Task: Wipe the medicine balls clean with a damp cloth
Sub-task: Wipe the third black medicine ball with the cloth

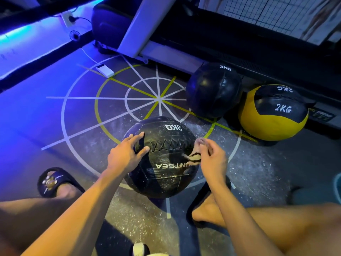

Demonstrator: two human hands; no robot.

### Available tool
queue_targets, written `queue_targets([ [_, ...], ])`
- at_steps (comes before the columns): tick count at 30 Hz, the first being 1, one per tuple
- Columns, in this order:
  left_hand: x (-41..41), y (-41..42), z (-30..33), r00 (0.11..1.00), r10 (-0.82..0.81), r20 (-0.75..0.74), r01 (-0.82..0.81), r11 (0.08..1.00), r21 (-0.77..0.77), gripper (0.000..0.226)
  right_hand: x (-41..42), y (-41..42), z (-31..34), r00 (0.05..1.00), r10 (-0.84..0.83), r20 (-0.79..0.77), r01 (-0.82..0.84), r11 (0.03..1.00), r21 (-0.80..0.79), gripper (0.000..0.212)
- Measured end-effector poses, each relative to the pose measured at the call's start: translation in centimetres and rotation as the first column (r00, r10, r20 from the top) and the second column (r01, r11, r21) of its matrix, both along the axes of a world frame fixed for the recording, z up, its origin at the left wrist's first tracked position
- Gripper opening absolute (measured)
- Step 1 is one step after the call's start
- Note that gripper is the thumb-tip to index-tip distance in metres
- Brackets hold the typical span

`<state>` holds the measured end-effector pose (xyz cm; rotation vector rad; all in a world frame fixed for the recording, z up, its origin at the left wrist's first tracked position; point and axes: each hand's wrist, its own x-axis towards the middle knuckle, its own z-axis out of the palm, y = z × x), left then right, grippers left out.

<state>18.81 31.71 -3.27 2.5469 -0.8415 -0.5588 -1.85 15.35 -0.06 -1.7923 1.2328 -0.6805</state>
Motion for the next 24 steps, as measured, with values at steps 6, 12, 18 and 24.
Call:
queue_targets([
  [6, 0.5, -0.4, 0.1, 1.0, 0.0, 0.003, 0.0, 1.0, 0.004, 0.064, 2.6, 6.3, -4.9, 0.925, 0.367, -0.097, -0.38, 0.892, -0.246, 0.04],
  [12, 0.3, -1.8, 0.4, 1.0, 0.004, -0.001, -0.004, 1.0, 0.012, 0.068, -0.2, 0.0, -3.2, 0.975, 0.173, -0.141, -0.194, 0.969, -0.154, 0.03],
  [18, -0.2, -3.1, 0.1, 0.999, 0.001, -0.034, -0.002, 0.999, -0.033, 0.066, 3.5, 8.0, -5.4, 0.923, 0.384, -0.023, -0.377, 0.892, -0.251, 0.028],
  [24, 0.2, -4.0, 0.2, 0.999, -0.029, -0.031, 0.029, 1.0, -0.003, 0.064, 0.5, 4.3, -5.6, 0.871, 0.489, -0.052, -0.48, 0.821, -0.309, 0.029],
])
